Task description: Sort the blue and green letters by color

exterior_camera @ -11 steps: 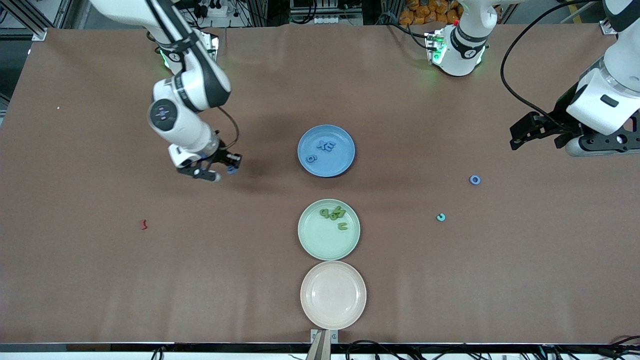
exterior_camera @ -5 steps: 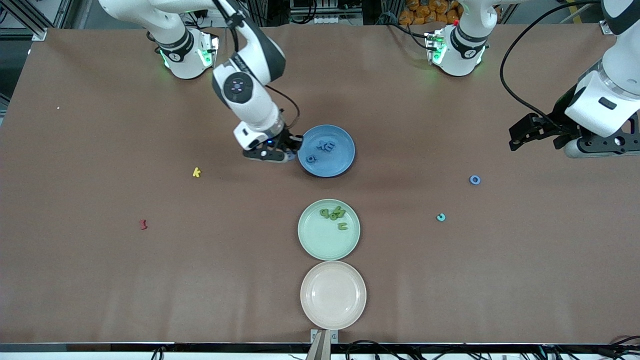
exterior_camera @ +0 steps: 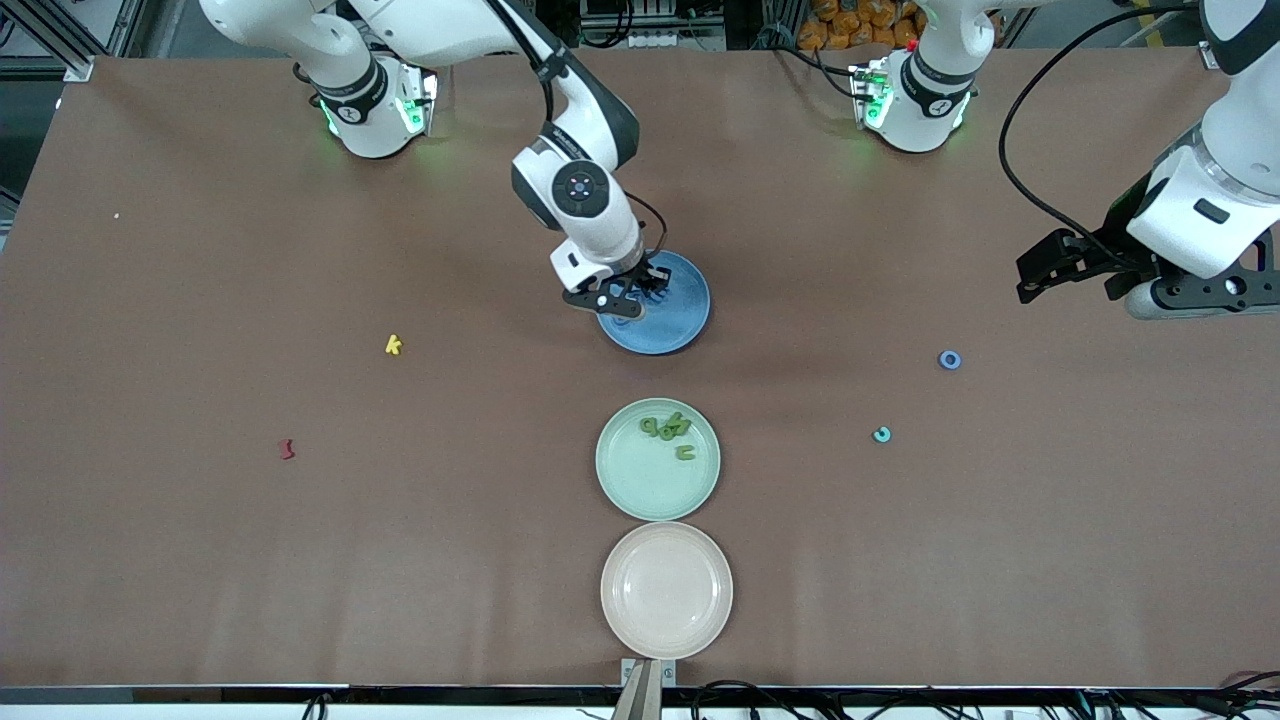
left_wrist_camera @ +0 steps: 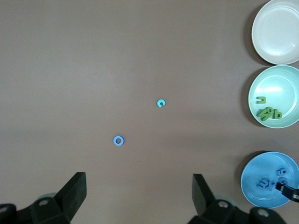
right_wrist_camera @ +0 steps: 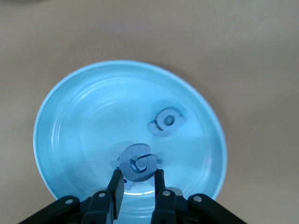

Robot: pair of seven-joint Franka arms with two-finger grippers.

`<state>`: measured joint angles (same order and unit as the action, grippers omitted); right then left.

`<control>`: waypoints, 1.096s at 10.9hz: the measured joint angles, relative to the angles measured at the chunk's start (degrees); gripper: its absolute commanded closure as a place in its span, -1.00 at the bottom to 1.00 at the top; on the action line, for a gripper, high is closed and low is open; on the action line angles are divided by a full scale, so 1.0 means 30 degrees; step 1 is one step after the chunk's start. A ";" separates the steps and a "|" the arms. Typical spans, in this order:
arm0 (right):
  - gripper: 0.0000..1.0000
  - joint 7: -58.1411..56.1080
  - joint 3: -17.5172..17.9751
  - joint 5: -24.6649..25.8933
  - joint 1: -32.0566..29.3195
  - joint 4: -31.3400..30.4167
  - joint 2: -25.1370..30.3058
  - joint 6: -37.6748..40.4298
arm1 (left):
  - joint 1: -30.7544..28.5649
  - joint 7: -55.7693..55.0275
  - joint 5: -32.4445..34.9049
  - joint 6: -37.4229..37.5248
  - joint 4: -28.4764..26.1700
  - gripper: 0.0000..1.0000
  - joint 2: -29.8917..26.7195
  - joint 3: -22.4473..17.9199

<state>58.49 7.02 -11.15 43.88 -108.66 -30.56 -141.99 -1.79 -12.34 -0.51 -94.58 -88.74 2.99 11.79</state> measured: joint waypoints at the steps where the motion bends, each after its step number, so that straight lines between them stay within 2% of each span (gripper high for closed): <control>1: -1.00 0.1305 -0.0002 0.0444 0.0222 0.0548 -0.0490 0.0001 | -0.0002 0.0000 0.0003 0.0000 0.0000 -1.00 0.0000 -0.0002; 3: -1.00 0.2760 -0.0072 0.0793 0.0269 0.1331 -0.0941 0.0054 | -0.0001 0.0001 0.0004 0.0000 0.0000 -1.00 0.0000 0.0000; 7: -1.00 0.1973 -0.0327 0.0879 -0.1179 0.2082 -0.0926 0.1721 | 0.0016 0.0001 0.0005 -0.0001 0.0007 -1.00 -0.0001 0.0014; 10: -1.00 -0.1912 -0.0418 0.1167 -0.4065 0.2337 -0.0624 0.3870 | 0.0043 0.0002 0.0005 0.0000 0.0028 -1.00 -0.0001 0.0019; 12: -1.00 -0.4763 -0.0476 0.1944 -0.6490 0.2382 -0.0276 0.4525 | 0.0060 0.0003 0.0006 -0.0001 0.0039 -1.00 0.0000 0.0032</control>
<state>44.20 5.59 -5.32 24.41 -101.51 -31.38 -128.42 -1.61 -12.33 -0.50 -94.58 -88.62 2.99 11.88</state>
